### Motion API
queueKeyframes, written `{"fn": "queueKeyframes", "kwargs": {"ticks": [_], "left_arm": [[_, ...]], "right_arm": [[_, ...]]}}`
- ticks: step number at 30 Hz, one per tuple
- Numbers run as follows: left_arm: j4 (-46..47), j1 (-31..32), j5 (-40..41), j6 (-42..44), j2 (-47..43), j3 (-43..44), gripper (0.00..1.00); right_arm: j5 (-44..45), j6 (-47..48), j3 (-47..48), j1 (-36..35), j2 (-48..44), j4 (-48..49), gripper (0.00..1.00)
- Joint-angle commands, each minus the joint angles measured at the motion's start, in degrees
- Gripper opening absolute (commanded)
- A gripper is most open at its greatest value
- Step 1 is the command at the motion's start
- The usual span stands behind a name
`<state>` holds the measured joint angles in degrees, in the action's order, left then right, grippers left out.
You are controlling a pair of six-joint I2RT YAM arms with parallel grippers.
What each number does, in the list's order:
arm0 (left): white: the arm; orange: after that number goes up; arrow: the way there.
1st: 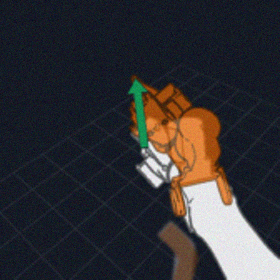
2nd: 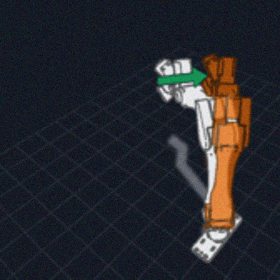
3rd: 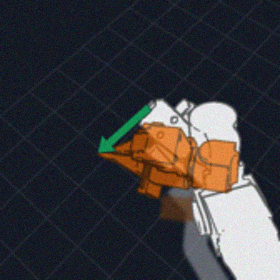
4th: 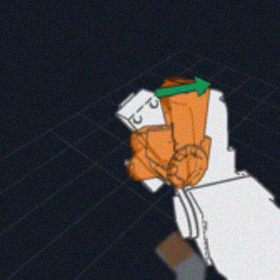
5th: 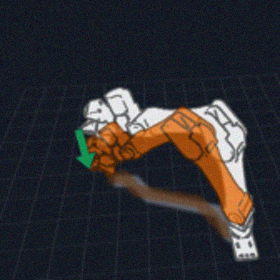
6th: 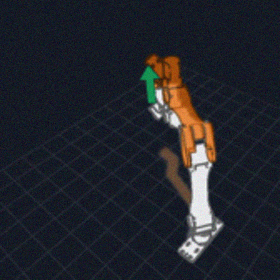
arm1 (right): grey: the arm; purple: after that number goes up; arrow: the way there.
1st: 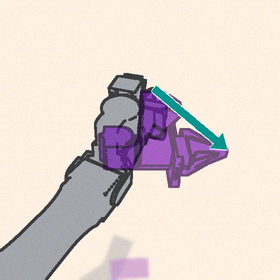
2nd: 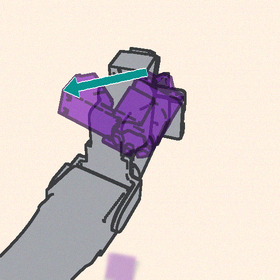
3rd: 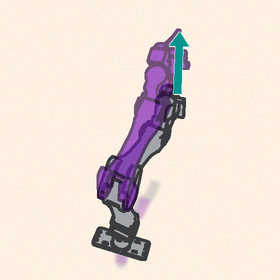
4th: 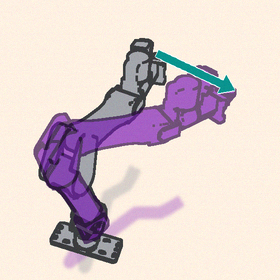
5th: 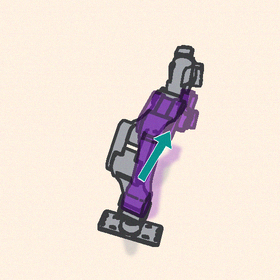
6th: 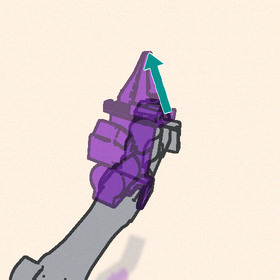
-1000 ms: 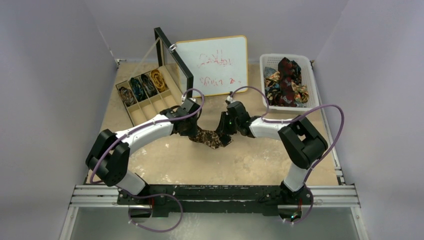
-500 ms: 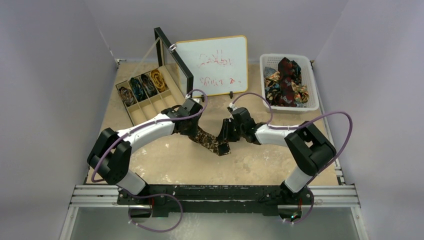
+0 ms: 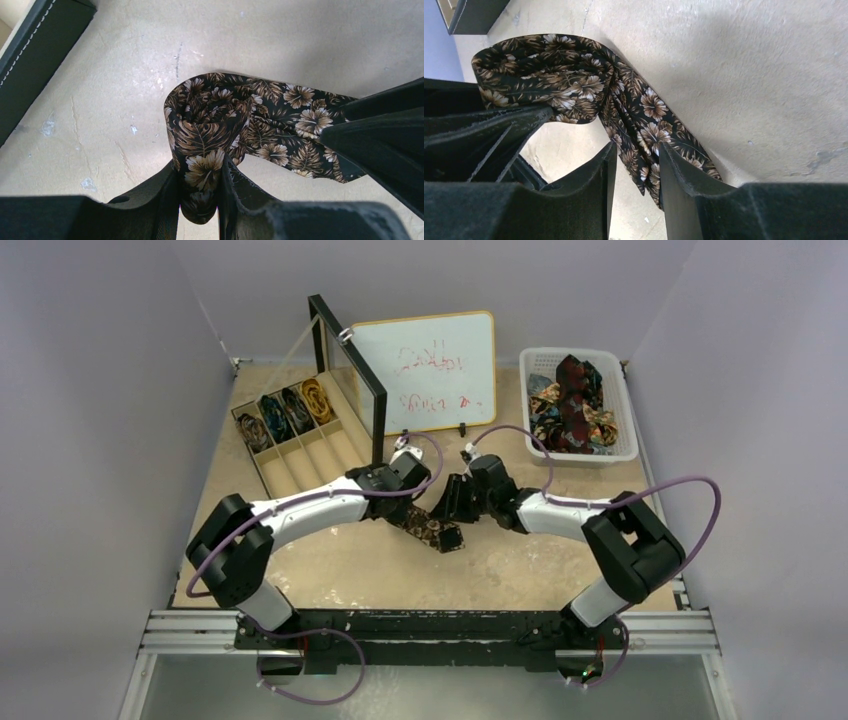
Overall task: Roll the ties
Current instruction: Roll the tie at the center of the board.
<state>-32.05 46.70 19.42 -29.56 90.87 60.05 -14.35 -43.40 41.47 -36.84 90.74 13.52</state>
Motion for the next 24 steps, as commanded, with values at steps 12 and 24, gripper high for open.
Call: {"fn": "queueKeyframes", "kwargs": {"ticks": [12, 24], "left_arm": [[-3.98, 7.89, 9.51, -2.73, 5.48, 7.79, 0.29], [-5.81, 10.35, 10.72, -1.62, 6.21, 9.19, 0.29]], "right_arm": [[-14.7, -10.67, -5.62, 0.34, 3.74, 18.41, 0.24], [-17.44, -11.22, -0.02, 0.44, 14.25, 22.11, 0.12]]}}
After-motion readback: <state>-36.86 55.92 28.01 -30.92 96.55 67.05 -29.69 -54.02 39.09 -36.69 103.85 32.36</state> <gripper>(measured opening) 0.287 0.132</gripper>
